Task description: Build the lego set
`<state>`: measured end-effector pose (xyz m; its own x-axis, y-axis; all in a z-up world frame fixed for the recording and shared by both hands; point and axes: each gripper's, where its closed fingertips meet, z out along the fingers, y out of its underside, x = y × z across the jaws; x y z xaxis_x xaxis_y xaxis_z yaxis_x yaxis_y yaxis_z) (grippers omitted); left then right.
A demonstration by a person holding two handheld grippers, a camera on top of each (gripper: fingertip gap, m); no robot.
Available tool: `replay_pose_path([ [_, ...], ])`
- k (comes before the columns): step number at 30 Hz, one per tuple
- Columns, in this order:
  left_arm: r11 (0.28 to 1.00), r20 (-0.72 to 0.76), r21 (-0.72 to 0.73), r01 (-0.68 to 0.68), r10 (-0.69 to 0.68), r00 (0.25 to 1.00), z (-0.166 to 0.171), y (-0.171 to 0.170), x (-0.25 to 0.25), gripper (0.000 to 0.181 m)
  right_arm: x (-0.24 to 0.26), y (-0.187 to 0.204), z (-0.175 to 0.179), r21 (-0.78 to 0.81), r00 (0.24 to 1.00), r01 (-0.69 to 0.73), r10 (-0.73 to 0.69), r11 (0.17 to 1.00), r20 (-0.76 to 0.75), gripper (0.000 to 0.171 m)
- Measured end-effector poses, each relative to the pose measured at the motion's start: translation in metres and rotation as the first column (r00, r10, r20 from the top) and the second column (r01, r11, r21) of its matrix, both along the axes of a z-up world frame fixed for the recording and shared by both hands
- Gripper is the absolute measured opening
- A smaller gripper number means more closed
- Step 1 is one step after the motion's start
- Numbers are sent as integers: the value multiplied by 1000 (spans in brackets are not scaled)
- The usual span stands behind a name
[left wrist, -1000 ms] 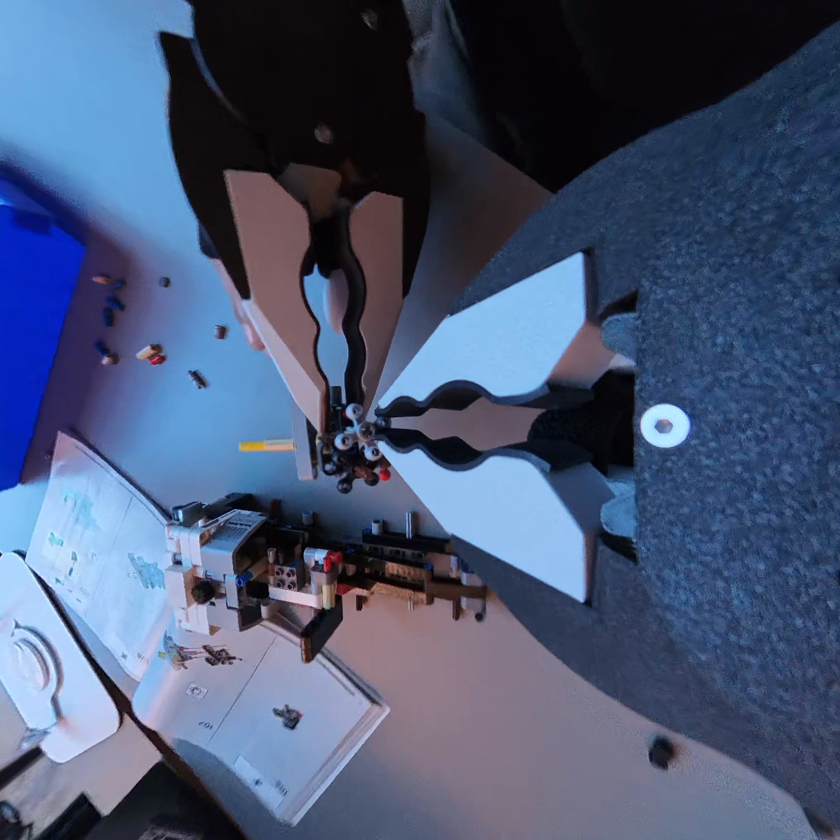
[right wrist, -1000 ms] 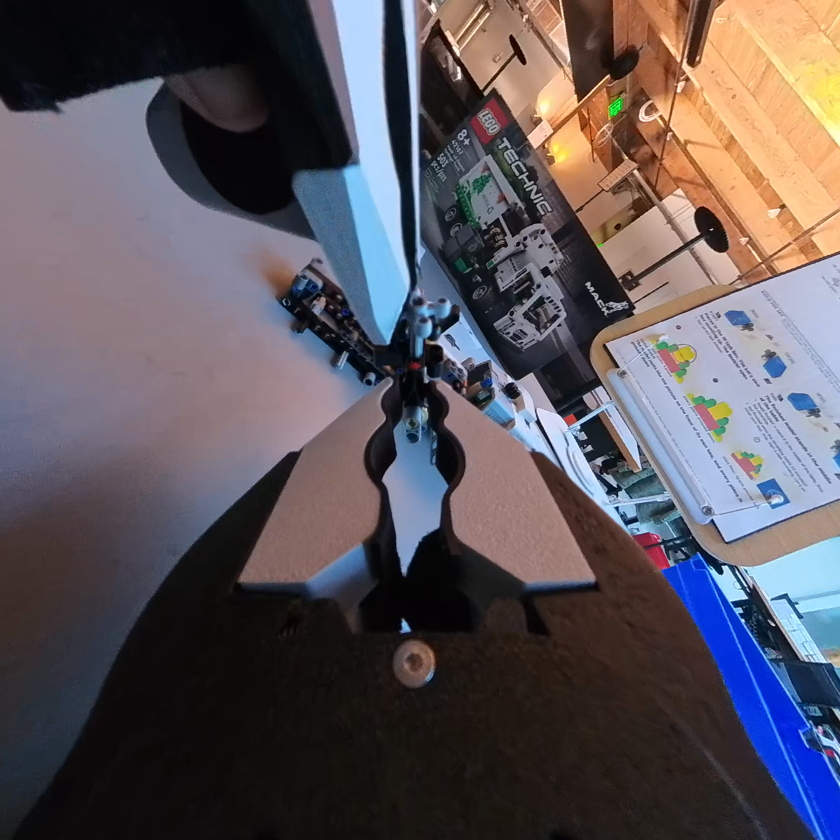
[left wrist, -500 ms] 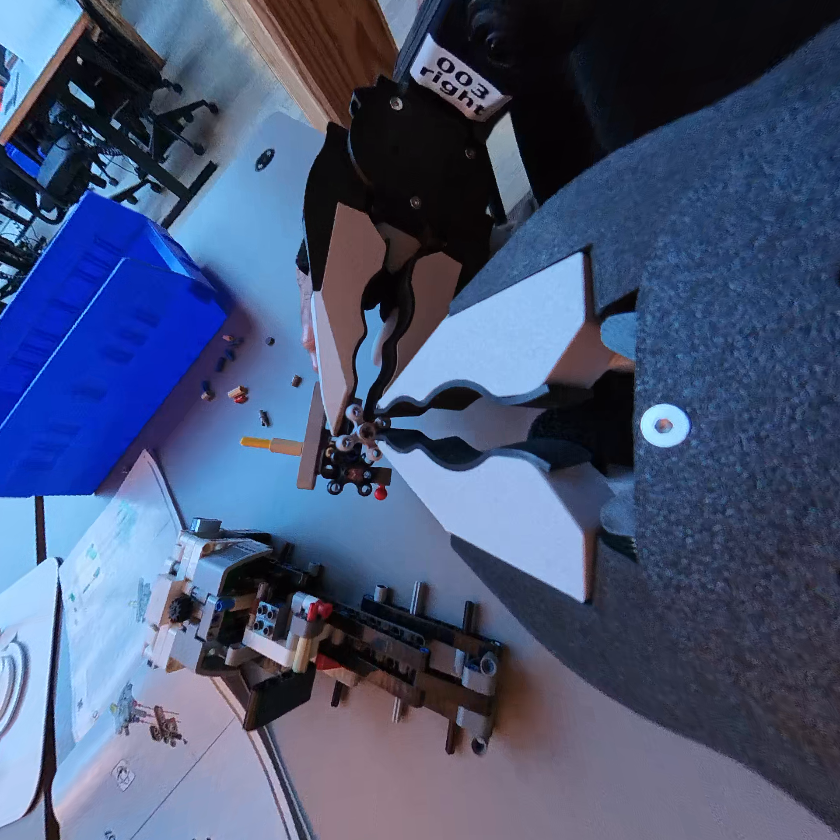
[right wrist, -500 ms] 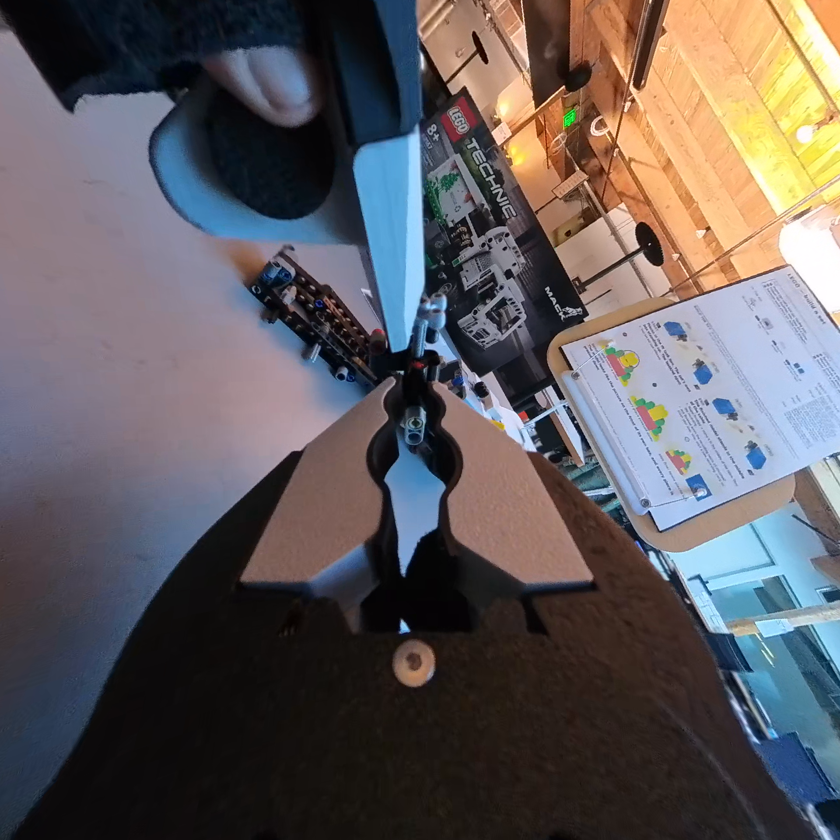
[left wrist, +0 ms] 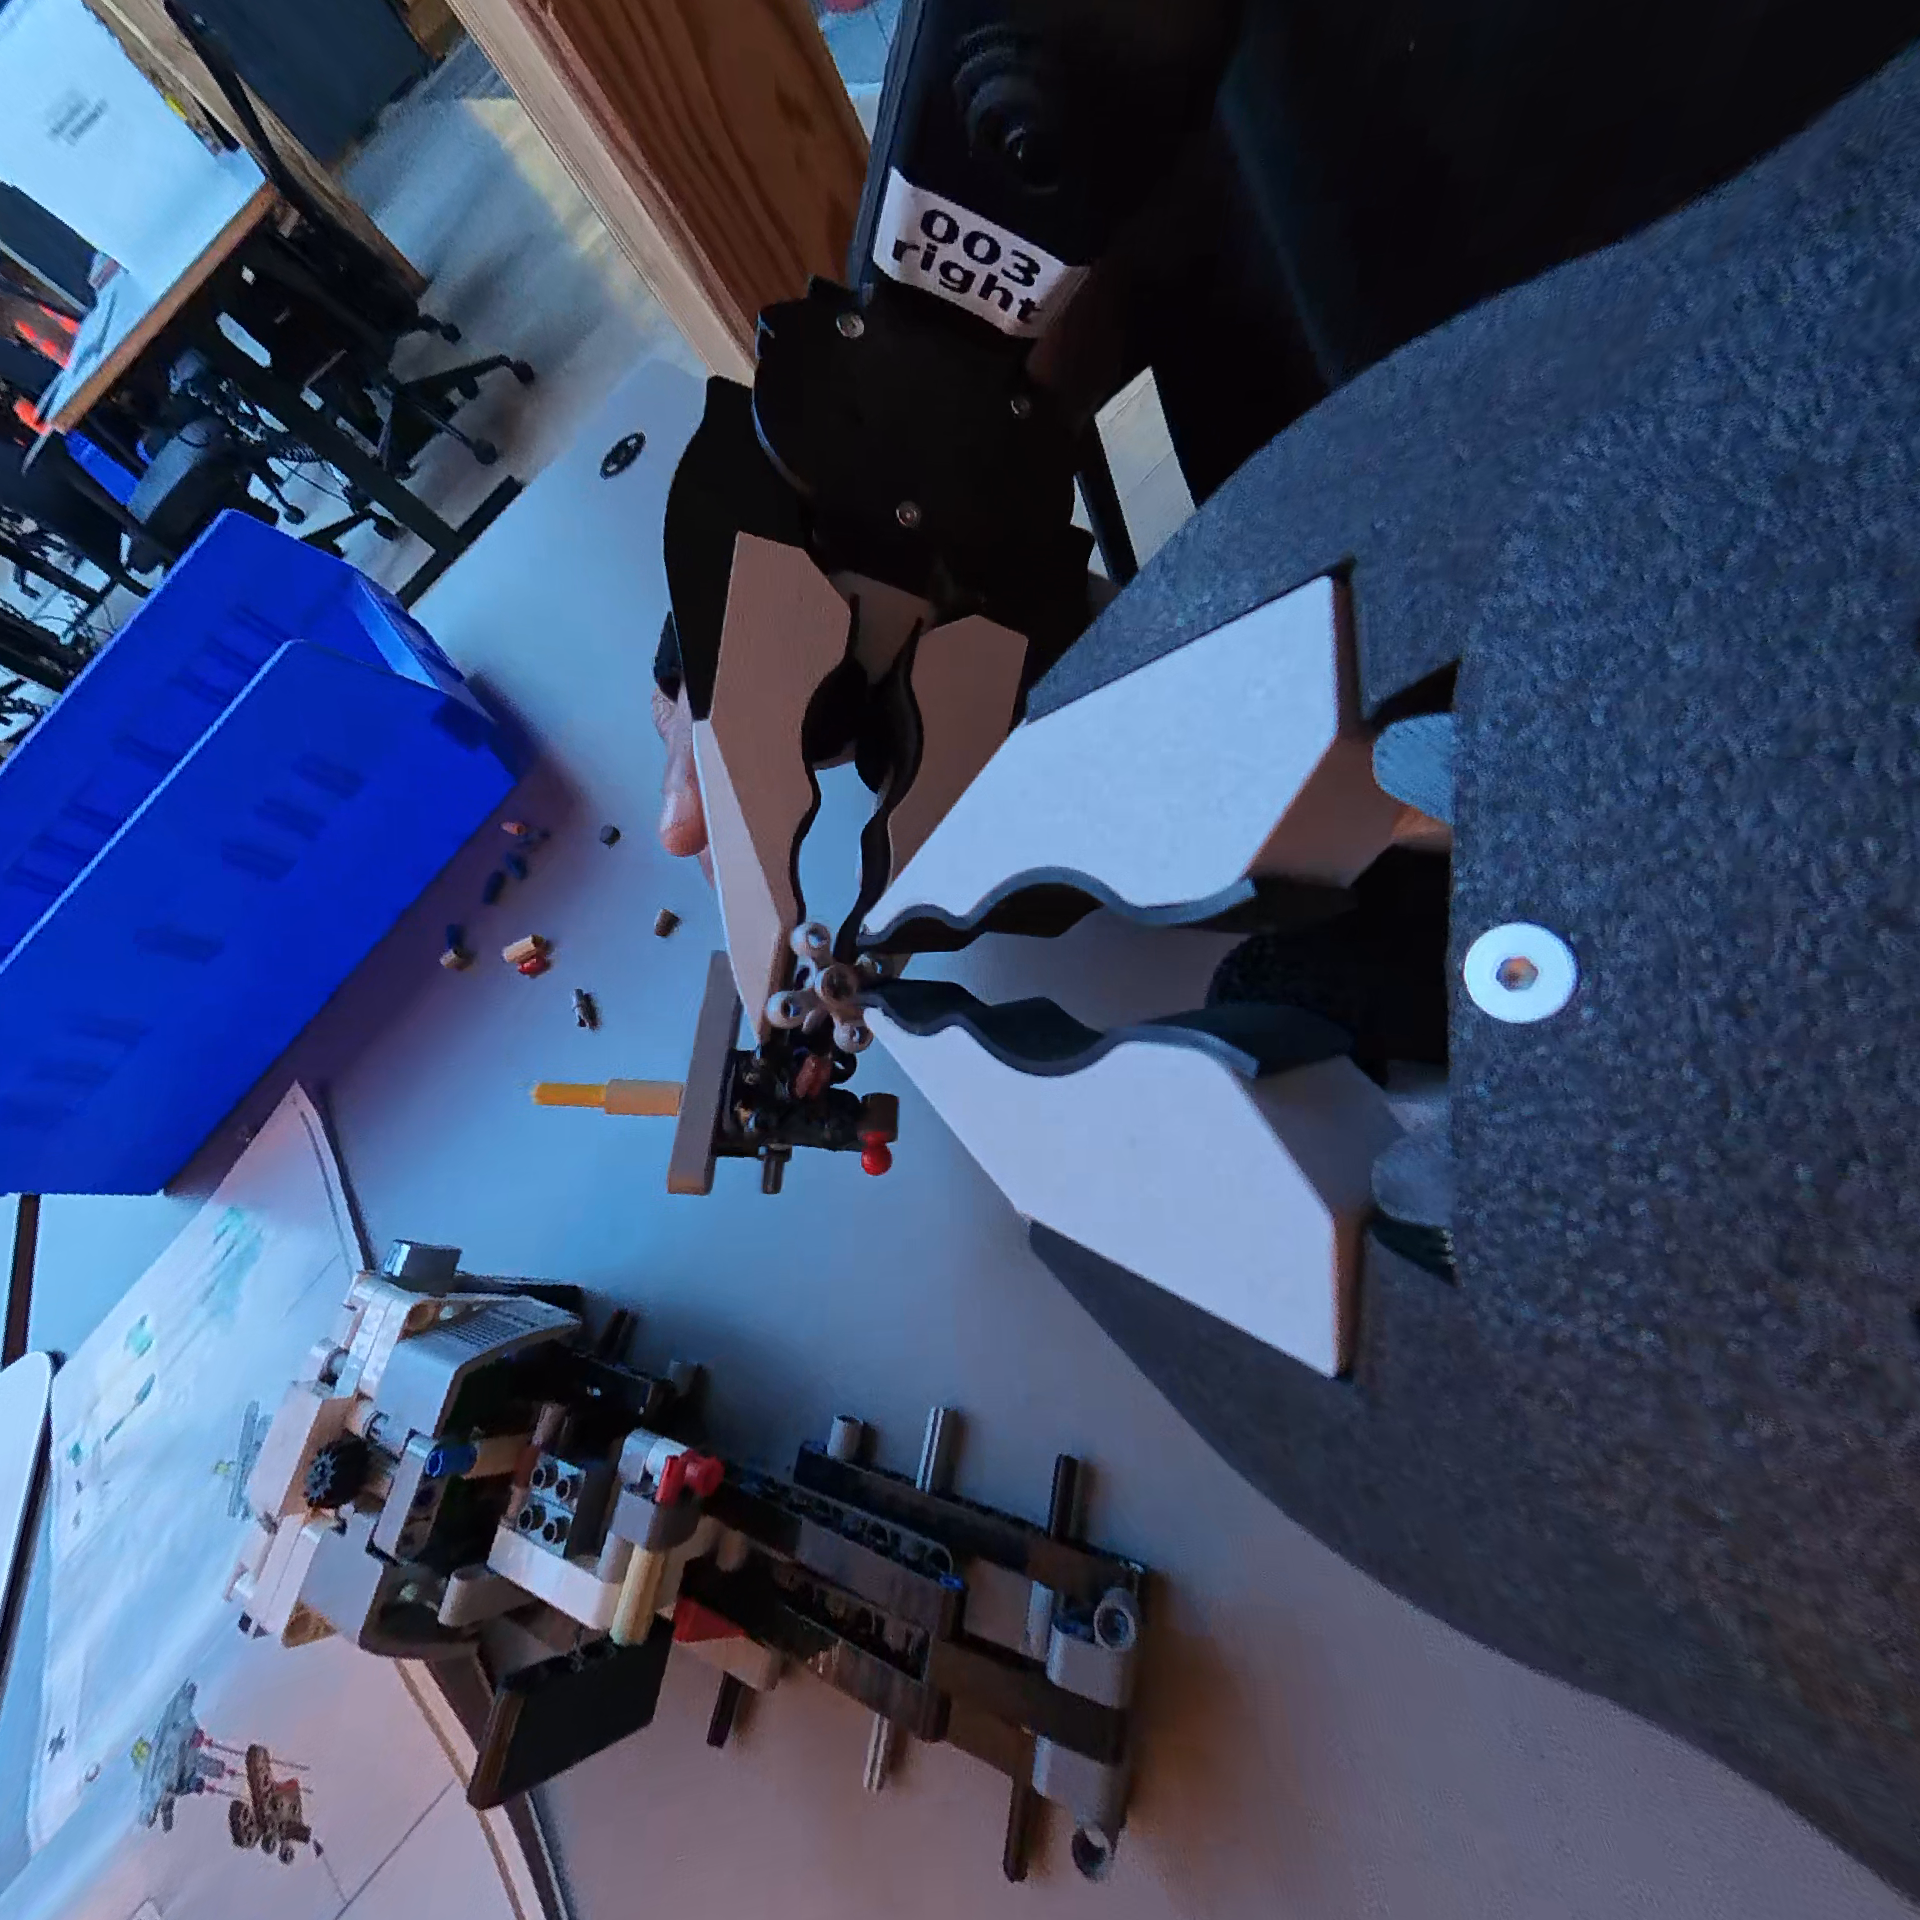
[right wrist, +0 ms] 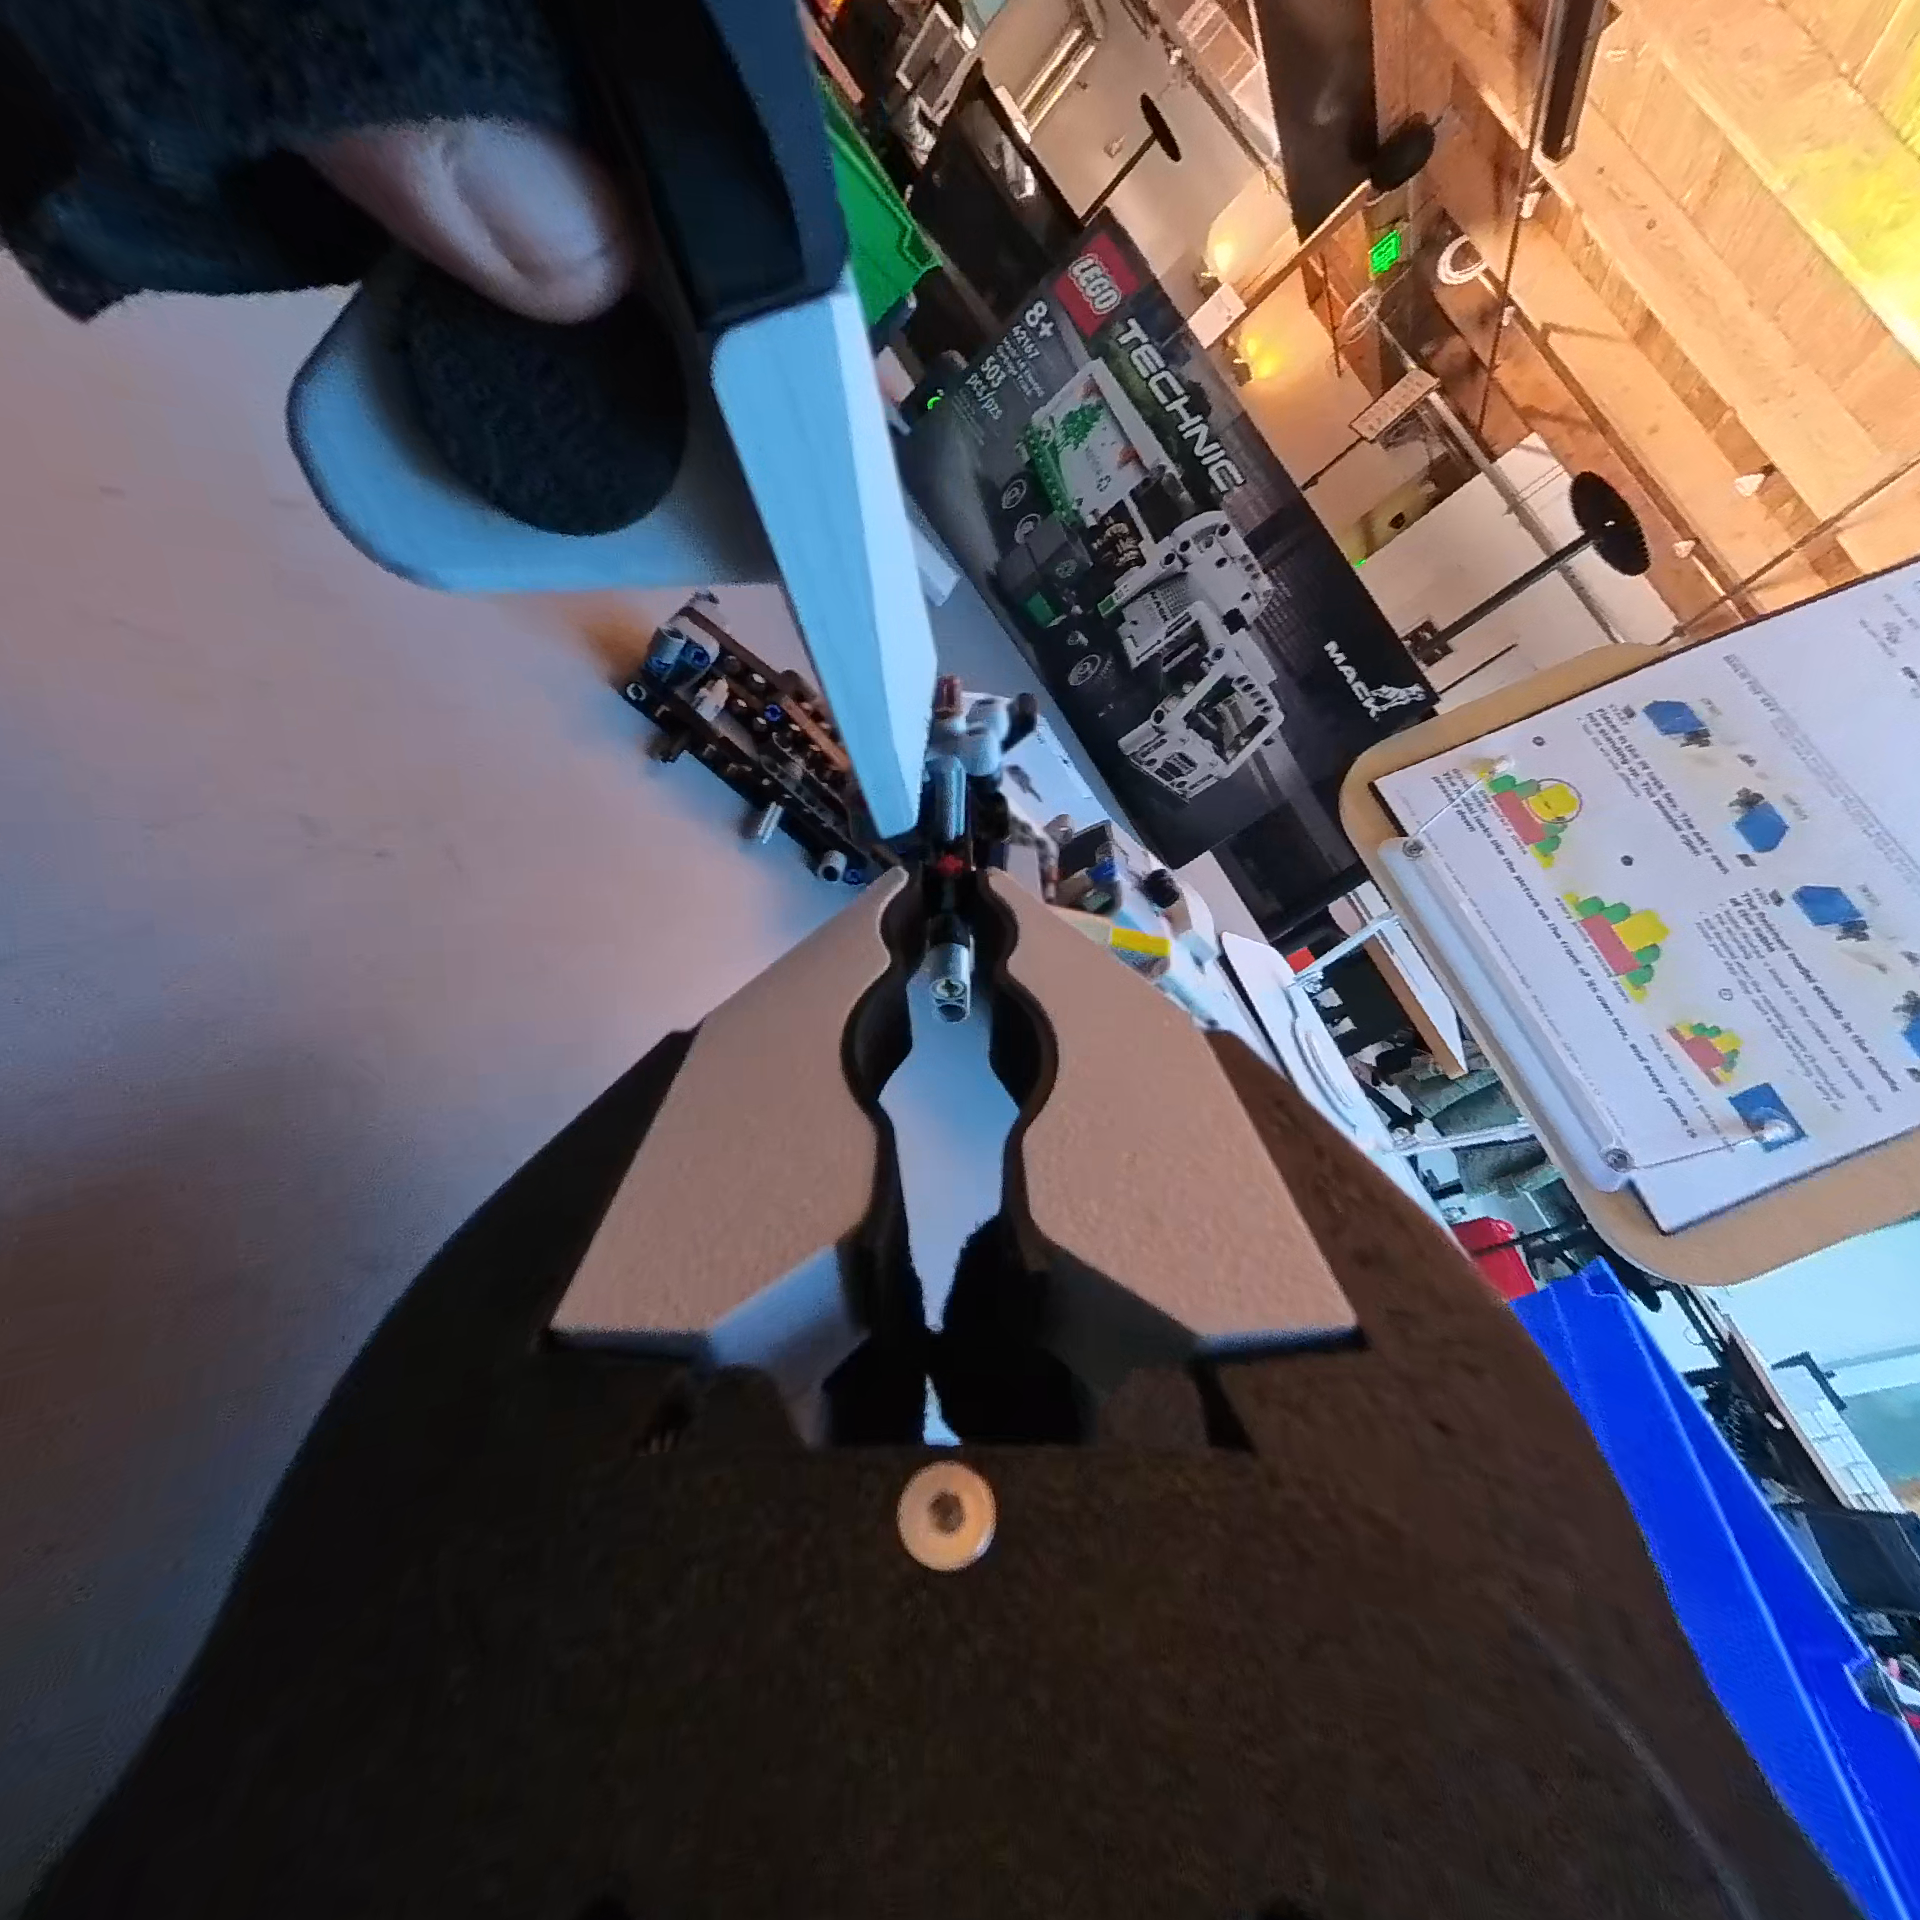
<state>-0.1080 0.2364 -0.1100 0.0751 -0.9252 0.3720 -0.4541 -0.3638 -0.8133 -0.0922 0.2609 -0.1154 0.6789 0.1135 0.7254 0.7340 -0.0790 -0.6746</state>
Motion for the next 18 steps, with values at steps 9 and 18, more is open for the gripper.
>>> replay_pose_path([
  [9, 999, -4, -41, -30, 30, 1000, -8, 7, -3, 3, -5, 1, -6, -26, 999, -35, 34, 999, -8, 6],
  [18, 993, 42, -117, -15, 21, 999, -2, 4, -2, 3, -6, -1, 1, 7, 995, -73, 73, 997, -64, 6],
])
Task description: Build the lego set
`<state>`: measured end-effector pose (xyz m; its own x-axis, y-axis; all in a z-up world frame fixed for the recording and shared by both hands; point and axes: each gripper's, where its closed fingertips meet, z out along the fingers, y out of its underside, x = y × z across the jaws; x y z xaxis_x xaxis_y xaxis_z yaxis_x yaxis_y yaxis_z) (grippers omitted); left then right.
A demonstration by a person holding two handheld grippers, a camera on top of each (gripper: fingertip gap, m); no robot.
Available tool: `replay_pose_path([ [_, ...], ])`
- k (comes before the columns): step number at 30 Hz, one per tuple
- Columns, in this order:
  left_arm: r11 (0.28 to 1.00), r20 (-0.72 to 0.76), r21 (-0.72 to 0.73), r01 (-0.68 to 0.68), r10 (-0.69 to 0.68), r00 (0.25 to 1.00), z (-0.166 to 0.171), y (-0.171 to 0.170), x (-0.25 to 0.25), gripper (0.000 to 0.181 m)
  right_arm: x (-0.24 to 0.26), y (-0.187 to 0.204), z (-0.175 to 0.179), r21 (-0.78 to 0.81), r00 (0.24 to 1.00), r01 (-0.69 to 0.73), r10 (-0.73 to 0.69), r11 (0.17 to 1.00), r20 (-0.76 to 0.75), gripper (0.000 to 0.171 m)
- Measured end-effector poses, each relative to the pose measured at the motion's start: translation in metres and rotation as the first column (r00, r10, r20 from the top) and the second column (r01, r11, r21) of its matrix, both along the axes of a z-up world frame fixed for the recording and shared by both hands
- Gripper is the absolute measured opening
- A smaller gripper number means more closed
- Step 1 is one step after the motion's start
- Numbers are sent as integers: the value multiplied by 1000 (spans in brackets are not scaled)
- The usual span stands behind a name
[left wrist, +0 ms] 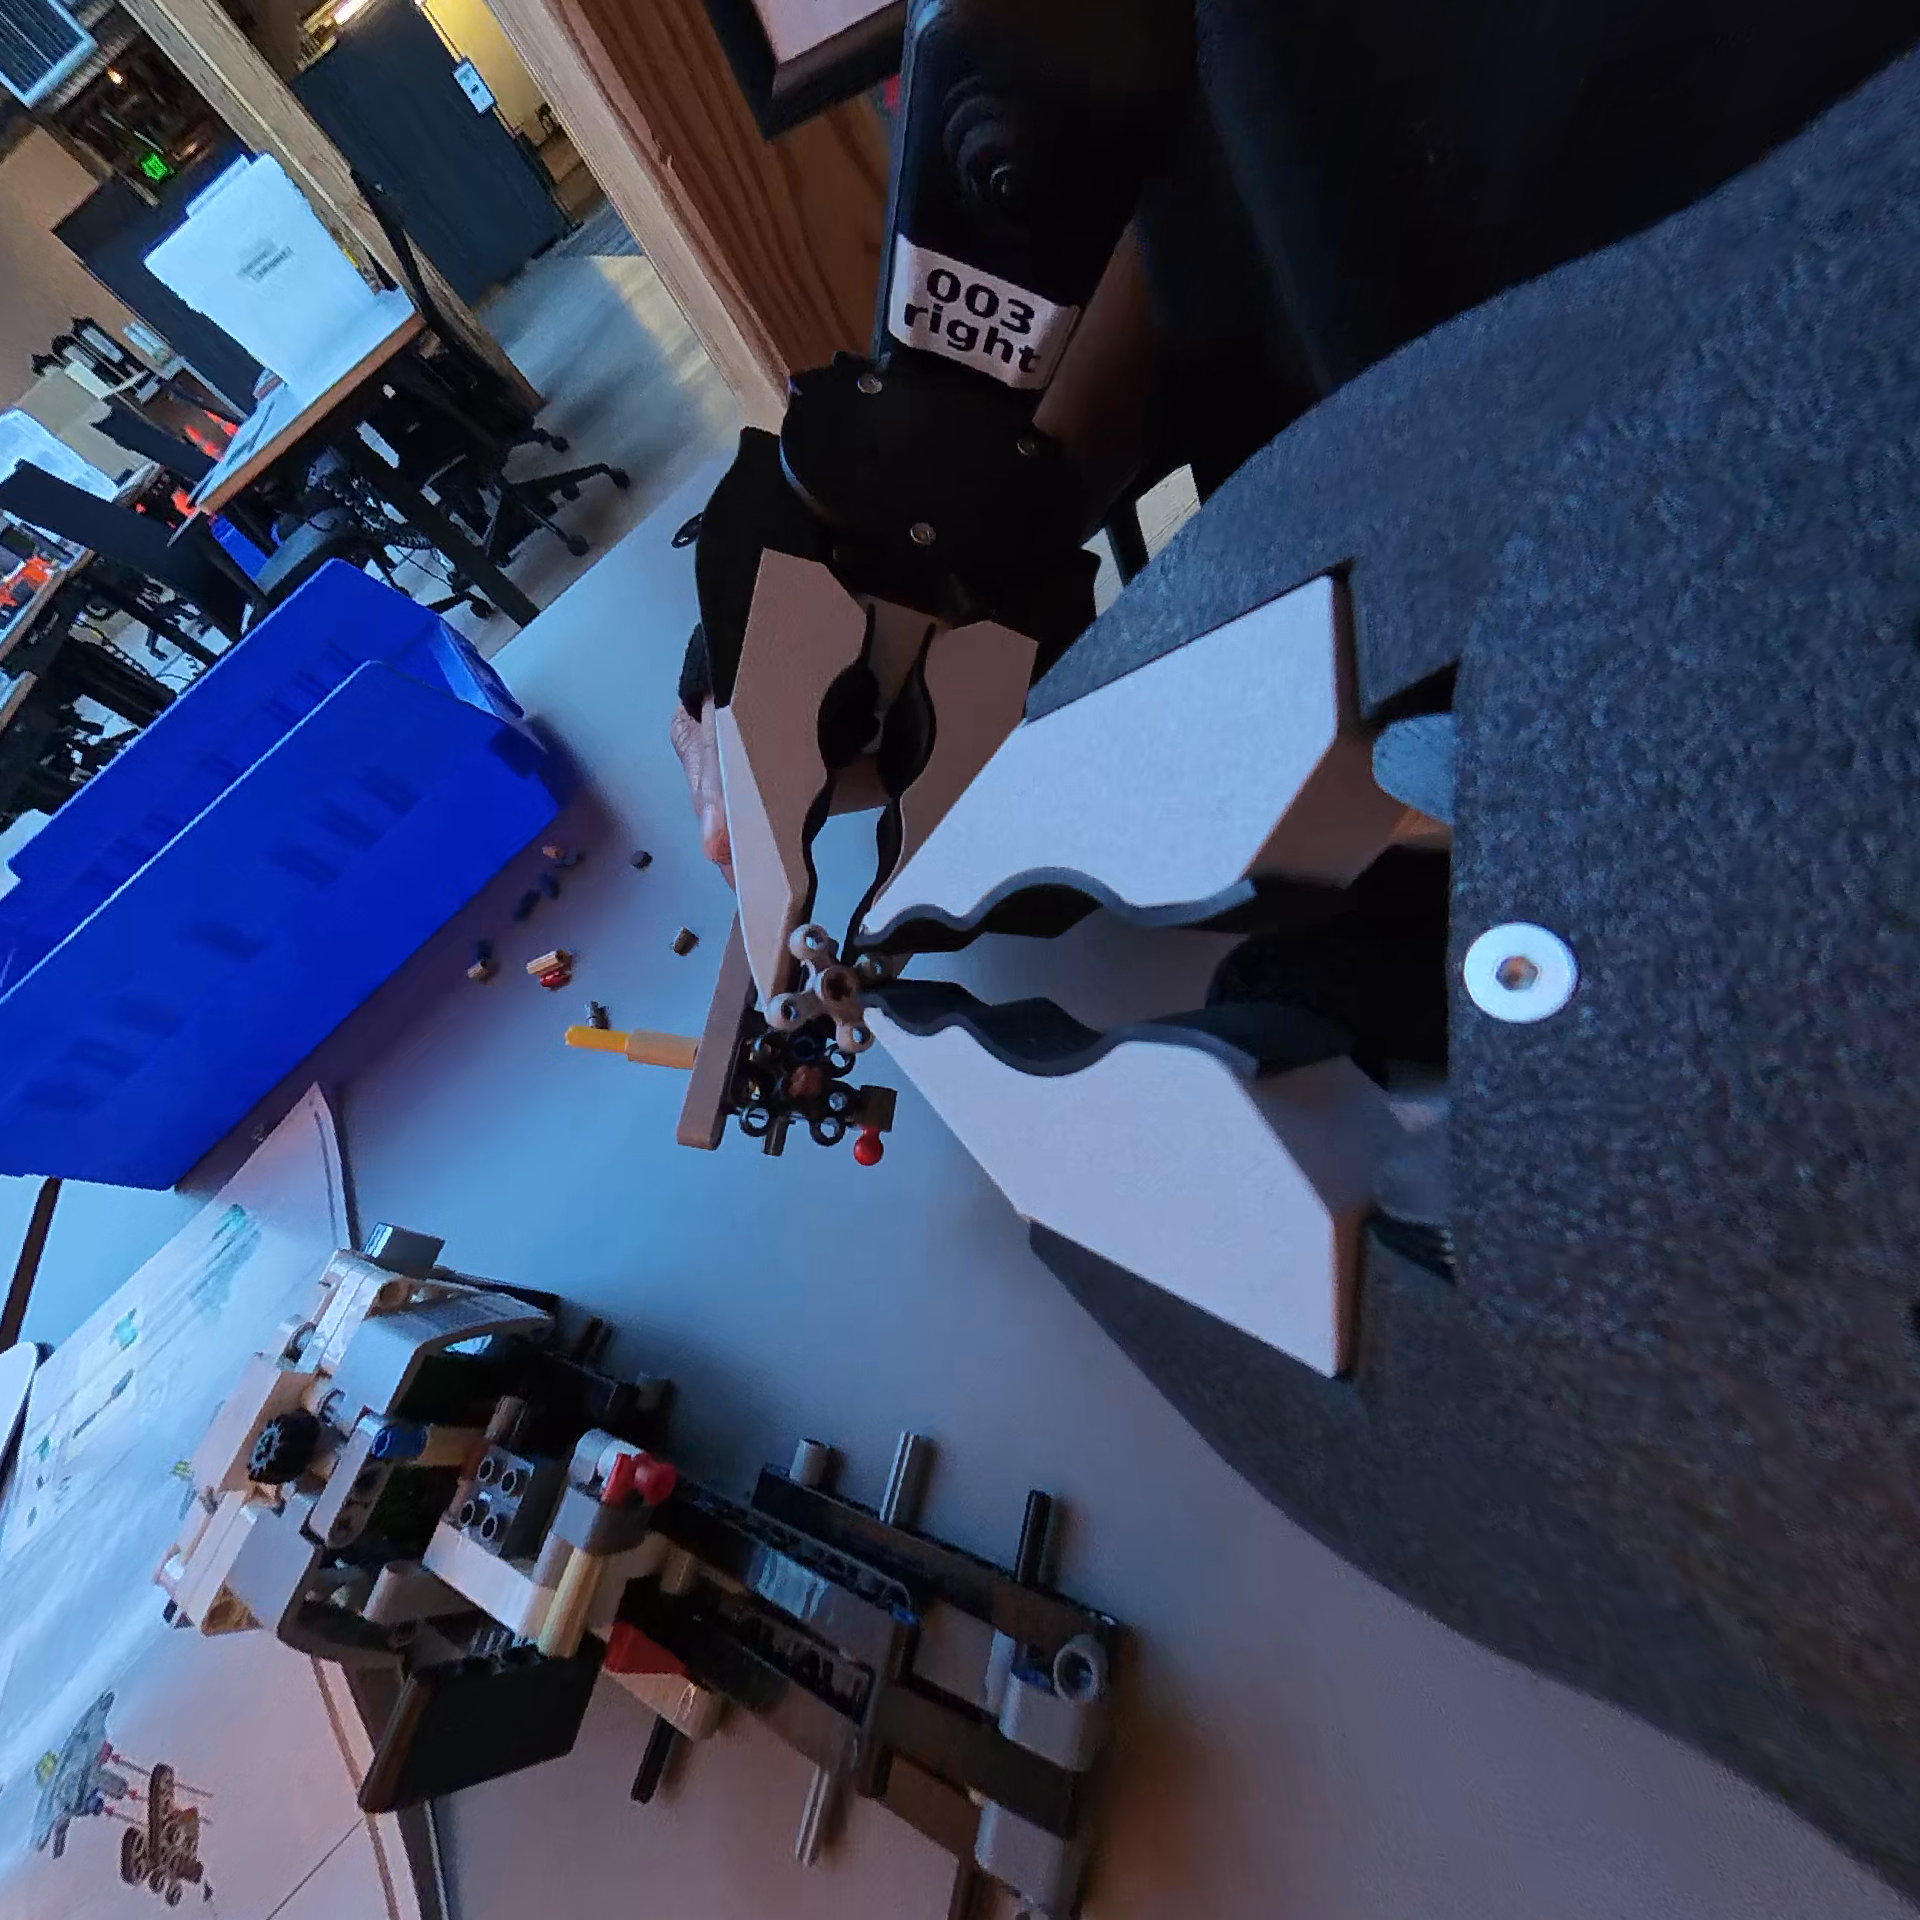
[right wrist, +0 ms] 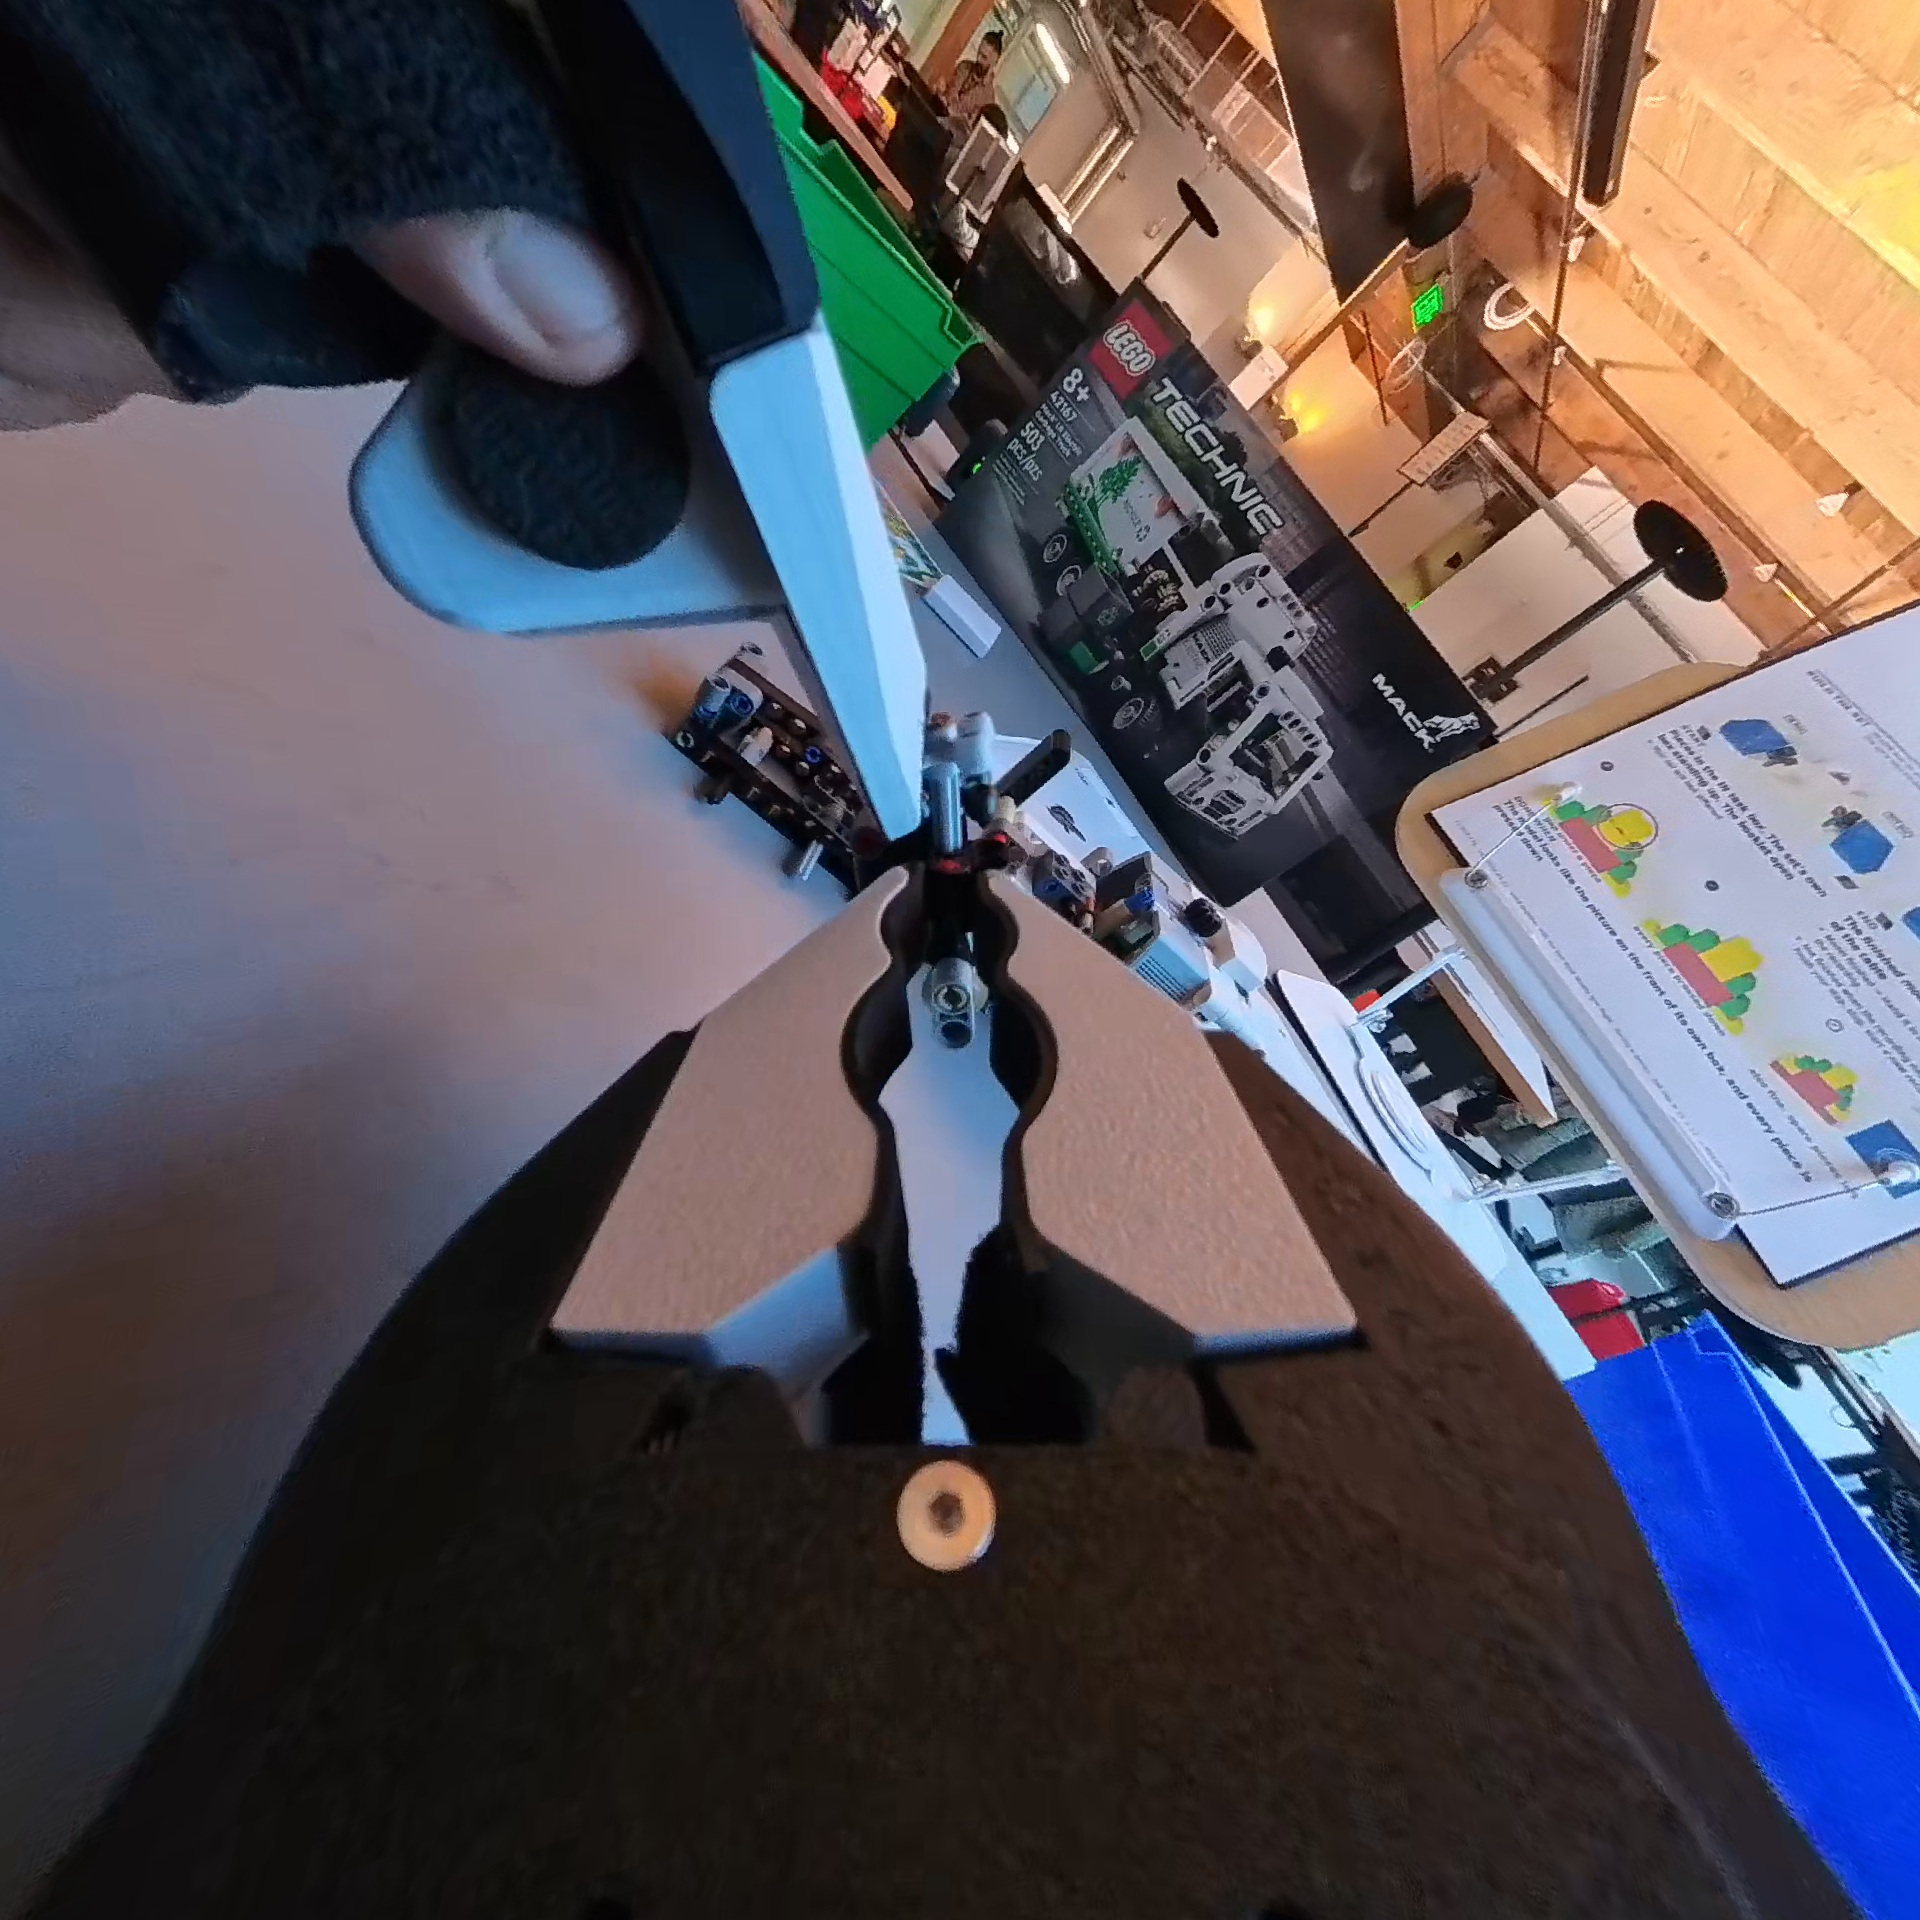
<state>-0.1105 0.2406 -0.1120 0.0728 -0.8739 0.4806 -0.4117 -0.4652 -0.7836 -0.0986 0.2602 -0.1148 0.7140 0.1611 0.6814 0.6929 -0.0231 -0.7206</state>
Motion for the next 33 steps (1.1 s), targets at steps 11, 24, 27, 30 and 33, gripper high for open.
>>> replay_pose_path([
  [11, 999, -5, -35, -10, 9, 1000, 5, -1, 1, 3, 0, -2, 5, 0, 996, -63, 63, 998, -60, 6],
  [24, 891, 125, -434, 137, -92, 988, 20, -14, -9, 2, -5, -11, 24, 252, 916, 5, -106, 968, 388, 5],
  [27, 837, 169, -516, 183, -109, 979, 23, -16, -12, 2, -8, -14, 27, 292, 883, 1, -138, 956, 448, 5],
  [30, 767, 197, -593, 243, -155, 968, 24, -19, -20, 2, -15, -16, 27, 310, 866, -24, -135, 950, 482, 5],
  [33, 799, 110, -557, 228, -202, 973, 13, -17, -26, 2, -20, -15, 18, 282, 839, -42, -119, 959, 531, 5],
])
